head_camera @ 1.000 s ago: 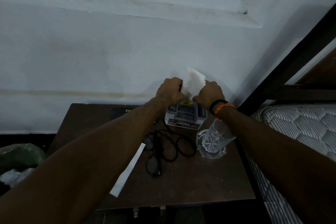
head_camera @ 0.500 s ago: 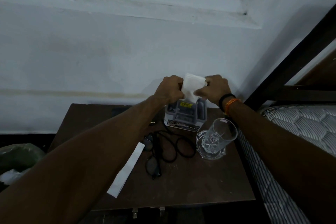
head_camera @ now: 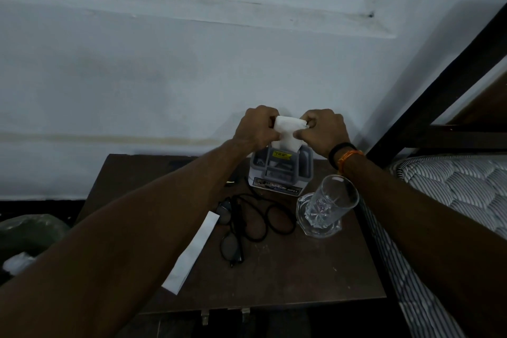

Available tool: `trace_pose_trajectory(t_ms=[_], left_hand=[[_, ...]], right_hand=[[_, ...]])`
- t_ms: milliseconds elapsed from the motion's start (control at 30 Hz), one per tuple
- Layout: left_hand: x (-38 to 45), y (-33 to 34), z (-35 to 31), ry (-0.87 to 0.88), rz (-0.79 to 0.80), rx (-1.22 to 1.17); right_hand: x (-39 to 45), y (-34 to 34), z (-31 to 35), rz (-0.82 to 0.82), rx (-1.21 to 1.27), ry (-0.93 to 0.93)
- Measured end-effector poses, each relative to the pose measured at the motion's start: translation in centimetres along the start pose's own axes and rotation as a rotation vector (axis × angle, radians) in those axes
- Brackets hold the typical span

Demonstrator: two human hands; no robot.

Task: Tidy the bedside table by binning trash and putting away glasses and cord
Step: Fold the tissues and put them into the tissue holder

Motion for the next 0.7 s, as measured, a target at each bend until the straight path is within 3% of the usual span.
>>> trace_pose_trajectory(t_ms=[400,533,633,700], left_hand=[[-0.6,0.0,0.4,-0.014,0.053,0.007],[-1.9,-1.5,1.4,-0.061,0.024,-0.087],[-3.5,-2.9,2.5,-0.086,-0.025,-0.067],[-5.3,-4.0,3.8,-0.142,-0.057,-0.038]], right_hand=[[-0.6,1.0,-0.2,0.105,-0.069,0.063],[-1.6,0.2,1.6,0.006,-0.103,0.004],[-3.4,-0.2,4.4,-0.161,-0.071,-0.128],[-5.0,0.7,6.8,-0.182,-0.039,-0.216]])
Point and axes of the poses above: each hand's wrist, its own x-axis towards the middle knuckle, its own y-axis out of the palm, z = x × y, the point moved 4 cm from there along x, towards the middle knuckle, and after that the axes turned 3 degrees about z, right-handed, at the moved point
